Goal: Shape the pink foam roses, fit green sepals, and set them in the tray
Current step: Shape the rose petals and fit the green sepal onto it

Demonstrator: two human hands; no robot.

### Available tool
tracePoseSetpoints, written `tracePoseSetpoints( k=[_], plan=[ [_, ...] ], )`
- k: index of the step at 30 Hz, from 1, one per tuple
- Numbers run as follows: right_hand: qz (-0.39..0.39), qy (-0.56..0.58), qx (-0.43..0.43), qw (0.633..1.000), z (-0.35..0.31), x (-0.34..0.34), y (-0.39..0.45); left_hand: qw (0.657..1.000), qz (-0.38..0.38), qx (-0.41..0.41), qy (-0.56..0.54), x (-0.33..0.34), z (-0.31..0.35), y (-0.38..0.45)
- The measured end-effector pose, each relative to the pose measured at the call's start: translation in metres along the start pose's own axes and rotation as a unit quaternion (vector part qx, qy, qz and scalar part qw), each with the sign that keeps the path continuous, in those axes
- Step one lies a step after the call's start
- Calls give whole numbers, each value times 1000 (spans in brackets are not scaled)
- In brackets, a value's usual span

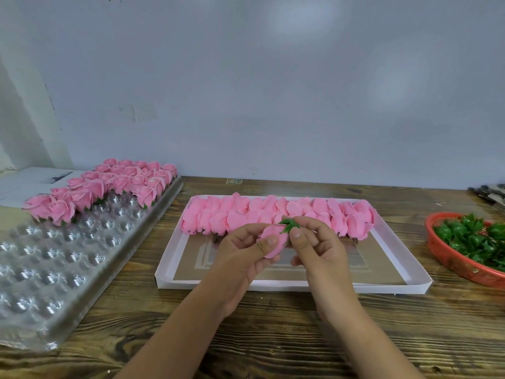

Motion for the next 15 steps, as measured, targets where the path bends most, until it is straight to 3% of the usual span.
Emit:
tracePoseSetpoints(
  k=[15],
  plan=[
    [-20, -26, 12, 999, 2, 5, -1, 1000, 3, 12, -29, 1, 1, 0]
  ],
)
Point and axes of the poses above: each hand's wrist, its own y-axis towards the middle knuckle, its own x-axis out of the palm, z = x × y, the point moved 8 cm from there along y, towards the middle knuckle, and after that the axes turned 2 degrees about -z, right-handed, at the moved point
